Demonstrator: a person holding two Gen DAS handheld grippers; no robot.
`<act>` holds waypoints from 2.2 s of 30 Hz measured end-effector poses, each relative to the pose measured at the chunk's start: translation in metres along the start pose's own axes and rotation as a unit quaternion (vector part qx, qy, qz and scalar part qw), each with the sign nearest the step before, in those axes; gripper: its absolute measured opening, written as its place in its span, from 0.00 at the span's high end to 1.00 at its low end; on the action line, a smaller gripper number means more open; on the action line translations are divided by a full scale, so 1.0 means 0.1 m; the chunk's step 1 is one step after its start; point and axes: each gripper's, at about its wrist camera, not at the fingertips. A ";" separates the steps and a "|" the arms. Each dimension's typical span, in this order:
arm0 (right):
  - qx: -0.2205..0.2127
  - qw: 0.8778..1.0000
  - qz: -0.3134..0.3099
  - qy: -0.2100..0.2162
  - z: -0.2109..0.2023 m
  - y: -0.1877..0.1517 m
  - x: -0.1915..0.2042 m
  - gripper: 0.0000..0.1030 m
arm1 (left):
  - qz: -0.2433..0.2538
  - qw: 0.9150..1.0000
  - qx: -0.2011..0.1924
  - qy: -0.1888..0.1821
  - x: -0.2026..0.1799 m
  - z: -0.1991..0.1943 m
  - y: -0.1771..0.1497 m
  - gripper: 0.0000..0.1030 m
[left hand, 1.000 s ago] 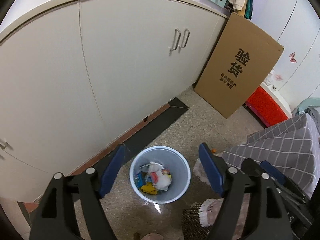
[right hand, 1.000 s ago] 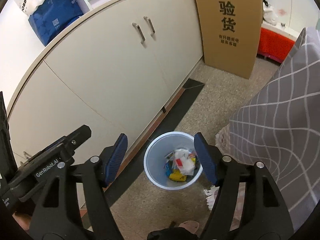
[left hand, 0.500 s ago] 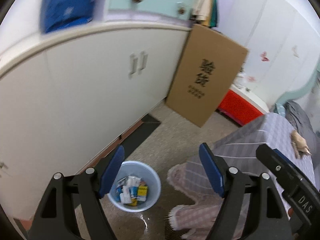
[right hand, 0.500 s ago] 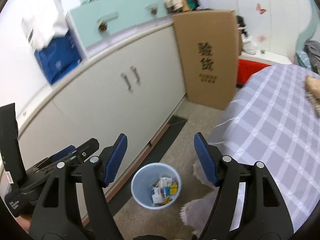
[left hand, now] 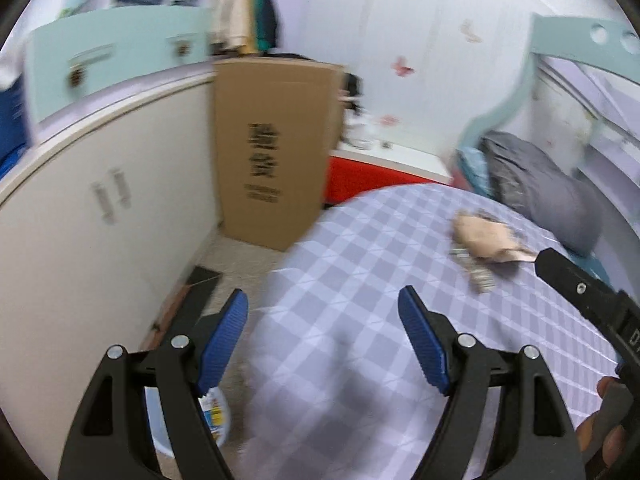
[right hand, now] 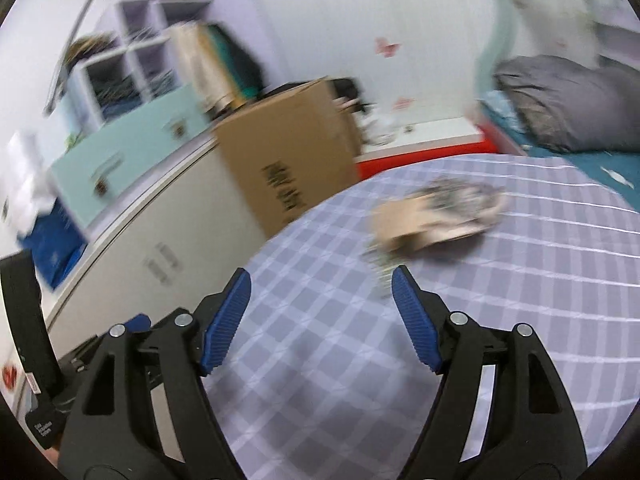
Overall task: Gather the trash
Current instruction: 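Move both open tools back toward the brown paper on the table, then grasp the brown paper with the left tool while the right tool grasps the newspaper, then carry paper and newspaper over the wastebasket and open both tools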
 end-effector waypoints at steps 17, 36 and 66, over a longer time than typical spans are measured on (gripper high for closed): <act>0.058 0.974 0.217 0.034 0.49 0.10 -1.51 0.26 | 0.129 0.991 0.020 -0.040 -1.49 1.05 0.04 0.29; 0.085 0.958 0.262 0.078 1.11 0.17 -1.38 0.72 | 0.075 0.991 0.022 -0.108 -1.18 1.11 0.35 0.99; 0.087 0.971 0.012 0.220 0.40 -0.07 1.59 0.93 | -0.061 0.996 -0.067 -0.010 1.52 -0.80 0.18 0.99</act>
Point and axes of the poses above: each gripper's, at about its wrist camera, not at the fingertips, and z roughly the way its jaws point, x to its left, y to its top, and after that the axes turned 7 degrees about -z, right-handed
